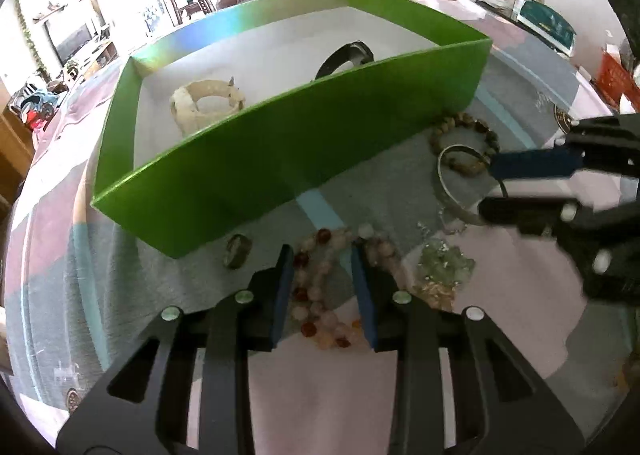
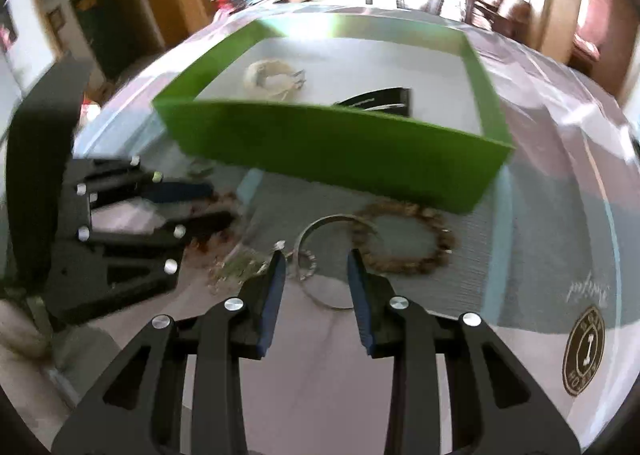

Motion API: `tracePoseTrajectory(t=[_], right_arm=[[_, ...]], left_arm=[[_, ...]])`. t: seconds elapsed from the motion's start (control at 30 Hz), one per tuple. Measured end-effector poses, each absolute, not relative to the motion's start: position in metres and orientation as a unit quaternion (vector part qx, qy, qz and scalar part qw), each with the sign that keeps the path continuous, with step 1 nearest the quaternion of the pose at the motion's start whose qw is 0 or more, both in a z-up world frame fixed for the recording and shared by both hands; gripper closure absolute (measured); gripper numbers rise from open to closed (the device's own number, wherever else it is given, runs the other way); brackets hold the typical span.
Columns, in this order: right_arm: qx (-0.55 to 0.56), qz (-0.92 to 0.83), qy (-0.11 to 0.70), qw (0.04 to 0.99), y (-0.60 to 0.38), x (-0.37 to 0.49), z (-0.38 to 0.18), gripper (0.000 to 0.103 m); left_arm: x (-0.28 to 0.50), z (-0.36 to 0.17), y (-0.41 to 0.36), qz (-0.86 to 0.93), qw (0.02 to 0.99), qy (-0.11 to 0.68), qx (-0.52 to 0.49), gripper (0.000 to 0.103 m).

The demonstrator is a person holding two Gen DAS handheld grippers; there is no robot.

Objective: Organize jewelry

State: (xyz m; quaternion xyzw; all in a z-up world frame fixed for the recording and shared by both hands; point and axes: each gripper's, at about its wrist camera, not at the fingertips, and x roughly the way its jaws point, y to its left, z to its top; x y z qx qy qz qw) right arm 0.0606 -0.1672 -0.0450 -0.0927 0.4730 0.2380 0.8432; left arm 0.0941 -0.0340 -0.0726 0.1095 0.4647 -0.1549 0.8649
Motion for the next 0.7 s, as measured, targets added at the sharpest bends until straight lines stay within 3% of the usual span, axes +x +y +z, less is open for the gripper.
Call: tracePoseTrajectory(t=[0.13, 0.2, 0.3, 0.33, 0.7], right_arm=[[-0.107, 0.223, 0.493, 0.834, -0.163, 0.066, -0.062, 0.069], [-0.099, 0.229, 0.5, 0.829, -0.164, 0.069, -0.065, 0.07], [-0.101, 0.24, 0.498, 0.827, -0.161, 0.067, -0.065, 0.096], [-0.101, 0.241, 0.496, 0.828, -0.161, 0.066, -0.064, 0.1], [-0.028, 0.212, 0.455, 0.864, -0.198, 0.078, -0.035, 0.1]], left_arm=[[0.098, -0.074, -0.025, -0.148, 0.87, 0.46, 0.095, 0.072], [0.099, -0.075, -0.019, -0.144, 0.872, 0.461, 0.083, 0.077], [0.101, -0.075, -0.012, -0.131, 0.875, 0.461, 0.069, 0.085], [0.103, -0.075, -0.008, -0.128, 0.876, 0.461, 0.062, 0.086], [0.101, -0.07, -0.006, -0.132, 0.881, 0.451, 0.05, 0.087]])
